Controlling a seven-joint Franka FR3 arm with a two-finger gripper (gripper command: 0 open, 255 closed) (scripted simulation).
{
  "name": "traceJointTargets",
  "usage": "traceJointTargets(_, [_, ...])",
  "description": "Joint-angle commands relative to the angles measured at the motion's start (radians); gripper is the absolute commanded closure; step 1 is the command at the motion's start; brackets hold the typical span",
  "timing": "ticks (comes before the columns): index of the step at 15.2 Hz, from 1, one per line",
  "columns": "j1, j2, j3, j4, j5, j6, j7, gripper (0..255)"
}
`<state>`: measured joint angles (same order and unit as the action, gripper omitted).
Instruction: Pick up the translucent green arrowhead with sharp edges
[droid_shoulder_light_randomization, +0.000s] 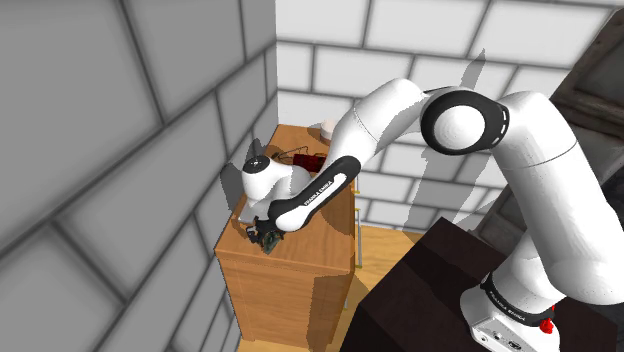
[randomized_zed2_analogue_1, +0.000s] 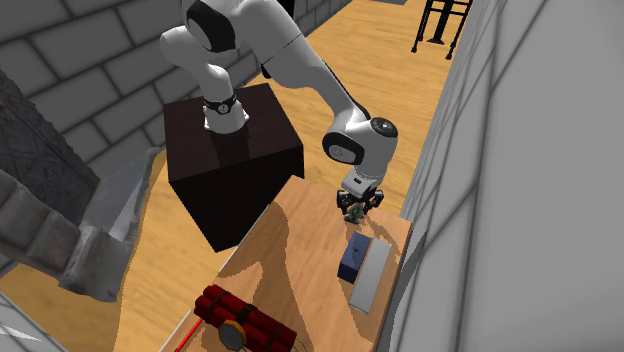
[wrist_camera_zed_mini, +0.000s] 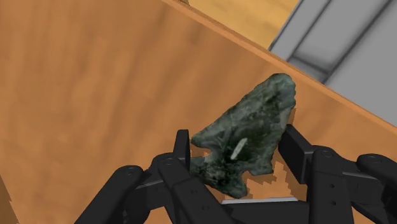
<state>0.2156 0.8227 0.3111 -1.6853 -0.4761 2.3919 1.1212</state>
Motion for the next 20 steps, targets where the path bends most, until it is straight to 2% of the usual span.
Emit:
traceJointTargets(1, [0.001, 0.003, 0.0, 0.001, 0.0, 0.0, 0.0, 255])
traceJointTargets(6, [0.0, -0.002, 0.001, -0.005, 0.0, 0.002, 0.001, 255])
traceJointTargets(20, [-0.035, -0.144, 0.051, -0.042, 0.054, -0.101, -0.037, 255])
